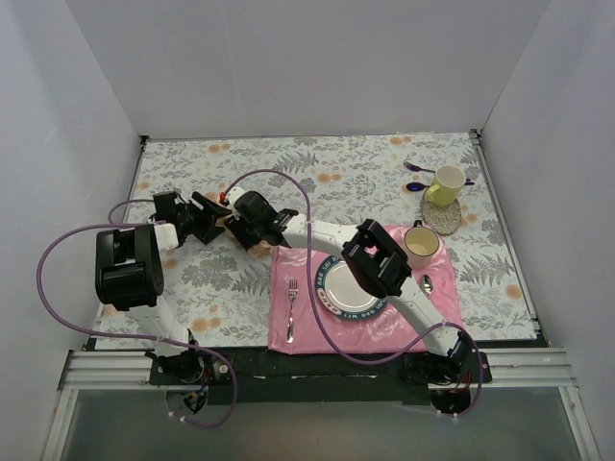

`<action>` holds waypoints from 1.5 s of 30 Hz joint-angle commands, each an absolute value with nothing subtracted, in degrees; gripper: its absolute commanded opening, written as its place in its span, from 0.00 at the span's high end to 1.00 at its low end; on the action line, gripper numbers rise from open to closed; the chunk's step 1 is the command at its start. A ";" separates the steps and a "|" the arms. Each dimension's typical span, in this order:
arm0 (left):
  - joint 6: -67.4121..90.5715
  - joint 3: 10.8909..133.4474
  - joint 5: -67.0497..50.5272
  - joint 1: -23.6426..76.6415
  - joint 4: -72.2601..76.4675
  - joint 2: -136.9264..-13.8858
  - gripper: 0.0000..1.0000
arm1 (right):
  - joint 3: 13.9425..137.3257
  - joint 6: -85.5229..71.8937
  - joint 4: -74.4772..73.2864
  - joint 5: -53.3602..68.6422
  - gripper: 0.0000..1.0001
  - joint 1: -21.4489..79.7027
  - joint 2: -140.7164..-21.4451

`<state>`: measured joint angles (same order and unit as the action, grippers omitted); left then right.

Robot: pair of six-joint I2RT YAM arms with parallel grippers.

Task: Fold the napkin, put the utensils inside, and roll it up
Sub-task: Roll the napkin with the utensil

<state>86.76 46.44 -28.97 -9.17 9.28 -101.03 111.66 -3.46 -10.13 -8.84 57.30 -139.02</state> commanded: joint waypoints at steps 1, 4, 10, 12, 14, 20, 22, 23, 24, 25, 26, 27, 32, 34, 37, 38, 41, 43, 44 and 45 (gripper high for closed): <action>84.29 44.12 -26.19 -10.72 2.99 -96.61 0.33 | 108.02 -1.85 -9.68 -6.25 0.44 57.13 -139.04; 83.94 45.35 -26.63 -10.72 1.42 -93.36 0.32 | 107.05 -1.32 -8.88 -1.78 0.52 56.17 -138.52; 84.90 47.98 -27.07 -10.72 0.35 -90.00 0.32 | 105.91 -1.49 -7.82 7.01 0.61 54.32 -138.25; 85.17 48.86 -27.86 -10.64 0.35 -91.75 0.32 | 106.00 -1.84 -7.47 8.87 0.63 53.97 -138.34; 85.17 50.71 -29.69 -10.55 0.44 -94.64 0.32 | 105.82 -2.46 -7.12 10.54 0.65 53.53 -138.34; 84.03 53.52 -27.95 -8.97 0.35 -98.26 0.32 | 107.22 -6.32 -6.59 17.31 0.70 51.51 -139.04; 83.58 53.96 -27.69 -8.61 -1.74 -99.75 0.32 | 107.49 -7.29 -6.07 19.32 0.71 51.15 -139.31; 83.50 54.05 -27.42 -8.44 -2.11 -99.93 0.32 | 107.66 -8.86 -5.89 20.21 0.72 50.54 -139.39; 83.32 53.97 -27.07 -8.18 -2.28 -100.02 0.32 | 107.67 -9.66 -5.63 21.08 0.73 50.28 -139.48; 83.32 53.79 -26.64 -8.09 -2.55 -99.93 0.32 | 107.67 -10.54 -5.19 22.57 0.74 49.93 -139.57; 83.32 53.62 -26.28 -7.82 -2.72 -99.84 0.32 | 107.58 -11.59 -4.92 23.28 0.74 49.40 -139.57; 83.32 53.53 -25.50 -7.74 -2.99 -99.67 0.32 | 107.58 -12.12 -4.75 23.81 0.74 49.31 -139.57; 83.23 53.44 -23.65 -7.12 -3.69 -98.53 0.32 | 107.93 -15.02 -3.87 27.15 0.75 48.17 -140.45; 83.23 53.79 -23.47 -6.95 -3.78 -98.35 0.31 | 108.37 -16.43 -3.78 29.08 0.75 47.73 -141.06; 83.23 54.75 -22.77 -6.59 -4.57 -99.49 0.31 | 108.02 -19.50 -1.67 32.07 0.75 46.85 -141.68; 83.32 55.02 -22.59 -6.42 -4.74 -100.10 0.31 | 108.10 -19.86 -1.32 32.52 0.75 46.58 -141.77; 83.23 55.72 -21.45 -5.63 -4.75 -101.68 0.31 | 108.37 -20.39 -1.32 33.48 0.76 46.49 -142.12; 83.32 56.16 -21.10 -5.10 -4.75 -102.39 0.31 | 108.37 -21.61 -0.62 34.89 0.76 46.14 -142.56; 83.41 56.25 -20.57 -4.84 -4.66 -102.74 0.31 | 108.54 -21.80 -0.62 35.33 0.76 46.14 -142.65; 83.41 56.34 -20.22 -4.40 -4.66 -103.09 0.31 | 108.72 -22.06 -0.53 36.03 0.76 46.06 -142.82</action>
